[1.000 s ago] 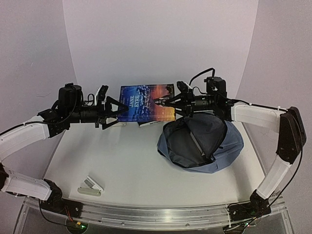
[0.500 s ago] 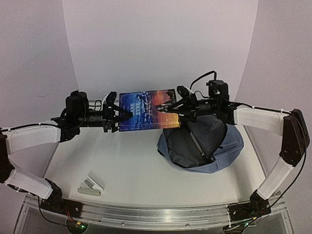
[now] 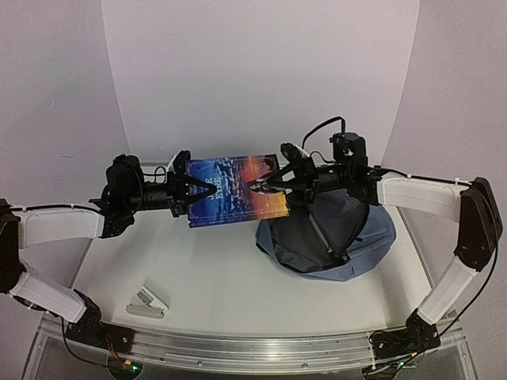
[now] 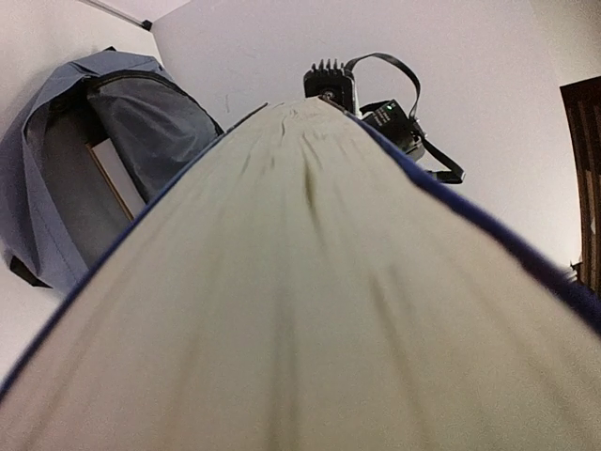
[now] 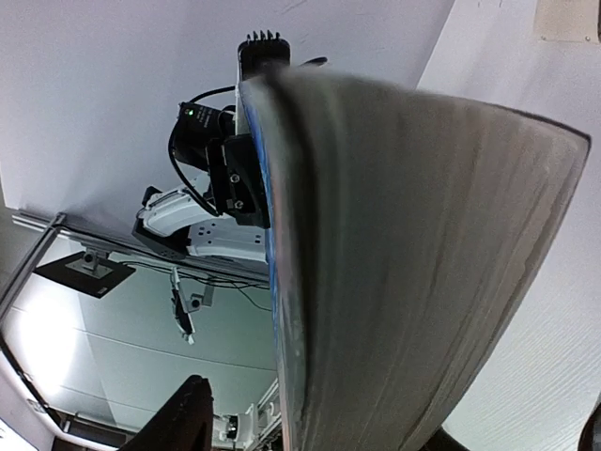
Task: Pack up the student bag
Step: Pick up the stationery from the center of the board, then place the stationery in the student bag.
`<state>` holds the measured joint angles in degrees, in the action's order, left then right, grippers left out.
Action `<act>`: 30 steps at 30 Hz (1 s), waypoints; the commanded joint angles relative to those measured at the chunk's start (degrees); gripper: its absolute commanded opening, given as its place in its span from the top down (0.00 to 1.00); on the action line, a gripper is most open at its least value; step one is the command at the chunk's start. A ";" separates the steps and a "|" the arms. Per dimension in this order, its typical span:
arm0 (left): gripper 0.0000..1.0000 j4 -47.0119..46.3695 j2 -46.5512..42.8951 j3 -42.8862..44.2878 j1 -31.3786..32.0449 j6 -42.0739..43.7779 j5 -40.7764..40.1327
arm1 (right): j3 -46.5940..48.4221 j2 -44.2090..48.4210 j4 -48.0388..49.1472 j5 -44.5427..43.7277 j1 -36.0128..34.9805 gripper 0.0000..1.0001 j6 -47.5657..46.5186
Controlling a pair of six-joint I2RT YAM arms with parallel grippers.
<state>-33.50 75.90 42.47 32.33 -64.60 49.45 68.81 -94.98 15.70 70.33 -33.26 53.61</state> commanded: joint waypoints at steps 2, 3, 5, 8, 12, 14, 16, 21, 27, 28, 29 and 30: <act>1.00 -2.61 -5.49 -2.31 -0.01 0.30 -7.71 | 10.21 0.95 -32.50 -19.18 0.48 0.43 -31.32; 1.00 -1.72 -6.34 -2.80 0.01 0.43 -9.37 | 11.51 0.71 -37.17 -25.98 0.47 0.43 -35.88; 1.00 -0.30 -8.01 -3.78 0.01 0.56 -12.29 | 12.45 0.78 -42.50 -37.86 0.47 0.44 -42.45; 1.00 1.63 -10.15 -4.67 -0.08 0.69 -15.61 | 10.66 1.82 -44.22 -47.81 0.36 0.45 -50.26; 1.00 3.31 -11.55 -5.08 -0.14 1.10 -17.28 | 8.10 1.94 -45.05 -58.98 0.19 0.45 -56.07; 1.00 3.54 -11.53 -5.23 -0.15 1.10 -17.68 | 7.83 0.65 -46.12 -63.03 0.16 0.45 -58.47; 1.00 3.39 -11.27 -5.31 -0.15 0.96 -17.84 | 7.08 -0.08 -46.27 -66.77 -0.24 0.41 -60.01; 1.00 2.66 -11.20 -5.70 -0.14 0.86 -17.87 | 6.05 -2.46 -46.28 -75.00 -1.52 0.41 -61.86; 1.00 2.94 -11.99 -6.22 -0.11 1.05 -18.17 | 4.93 -6.42 -46.08 -80.70 -3.13 0.42 -63.75; 1.00 3.07 -12.12 -6.23 -0.10 1.10 -18.18 | 4.81 -7.14 -45.97 -81.30 -3.26 0.41 -63.82; 1.00 3.20 -12.26 -6.26 -0.10 1.16 -18.22 | 4.73 -7.88 -45.78 -82.06 -3.38 0.41 -63.99; 1.00 3.35 -12.42 -6.33 -0.11 1.22 -18.30 | 4.69 -8.70 -45.44 -83.10 -3.45 0.40 -64.31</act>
<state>-19.42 67.80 34.47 32.29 -64.44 31.00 74.05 -101.06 -29.69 -6.36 -35.96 -8.62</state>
